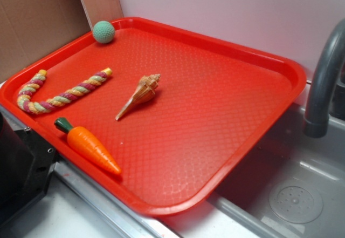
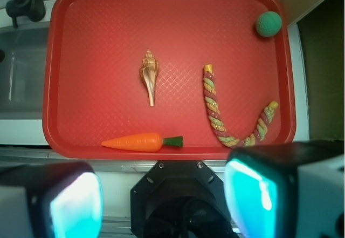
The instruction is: Grab the multicolored rope.
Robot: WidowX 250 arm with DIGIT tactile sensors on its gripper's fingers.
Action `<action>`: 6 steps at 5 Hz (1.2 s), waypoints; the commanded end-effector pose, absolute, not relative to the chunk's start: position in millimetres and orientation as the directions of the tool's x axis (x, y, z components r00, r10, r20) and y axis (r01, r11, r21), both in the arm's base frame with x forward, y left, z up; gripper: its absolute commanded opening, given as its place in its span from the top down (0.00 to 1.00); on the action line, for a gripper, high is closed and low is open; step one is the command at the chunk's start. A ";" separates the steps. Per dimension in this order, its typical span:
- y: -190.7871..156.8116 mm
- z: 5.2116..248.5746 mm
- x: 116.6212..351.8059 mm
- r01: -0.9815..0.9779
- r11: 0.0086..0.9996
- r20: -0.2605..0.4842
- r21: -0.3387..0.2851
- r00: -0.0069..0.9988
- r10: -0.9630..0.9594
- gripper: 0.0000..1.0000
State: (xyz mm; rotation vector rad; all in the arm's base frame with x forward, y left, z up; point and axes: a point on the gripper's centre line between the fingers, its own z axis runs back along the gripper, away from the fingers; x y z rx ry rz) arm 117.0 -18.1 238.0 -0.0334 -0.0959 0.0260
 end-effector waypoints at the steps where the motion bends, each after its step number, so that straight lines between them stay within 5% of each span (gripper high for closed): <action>1: -18.1 238.0 117.0 -0.024 0.999 0.095 -0.035 0.995 0.028 0.00; 2: 2.1 188.0 140.5 0.087 0.996 0.094 -0.011 0.992 -0.086 0.00; 4: 33.6 126.1 163.6 0.166 0.985 0.068 0.057 0.983 -0.169 0.00; 6: 83.6 63.4 164.2 0.159 0.984 0.026 0.080 0.987 -0.161 0.00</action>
